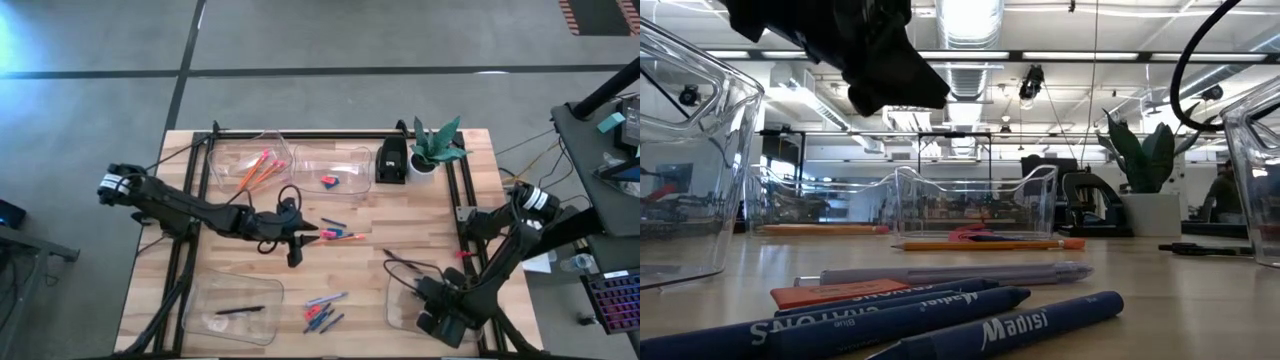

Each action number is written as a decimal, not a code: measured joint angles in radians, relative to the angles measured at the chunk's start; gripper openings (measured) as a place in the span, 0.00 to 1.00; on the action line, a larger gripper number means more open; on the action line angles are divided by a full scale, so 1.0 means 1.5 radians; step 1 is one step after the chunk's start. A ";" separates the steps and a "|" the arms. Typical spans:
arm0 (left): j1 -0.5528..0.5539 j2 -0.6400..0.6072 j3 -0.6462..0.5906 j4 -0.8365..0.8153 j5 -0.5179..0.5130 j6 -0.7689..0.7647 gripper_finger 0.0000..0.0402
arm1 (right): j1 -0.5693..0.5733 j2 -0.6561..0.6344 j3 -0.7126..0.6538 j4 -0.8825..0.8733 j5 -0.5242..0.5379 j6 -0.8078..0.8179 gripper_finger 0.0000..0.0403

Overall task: Sort crayons/erasers/pens/pencils in bins
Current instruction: Put the orange pencil into the top left transparent bin

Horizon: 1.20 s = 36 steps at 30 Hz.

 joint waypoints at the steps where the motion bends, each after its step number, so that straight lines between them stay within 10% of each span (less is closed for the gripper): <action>1: 0.000 0.004 0.000 0.000 0.009 0.005 0.27 | 0.000 -0.005 0.000 -0.001 -0.004 -0.002 0.27; 9: -0.004 0.057 0.000 0.007 0.045 0.028 0.27 | 0.000 -0.105 0.010 -0.004 -0.009 -0.040 0.35; 22: -0.011 0.196 0.021 0.021 -0.052 0.109 0.27 | -0.008 -0.222 0.011 -0.016 0.290 -0.247 0.33; 36: 0.007 0.272 0.028 0.042 -0.060 0.068 0.27 | -0.060 -0.212 0.011 -0.022 0.305 -0.385 0.31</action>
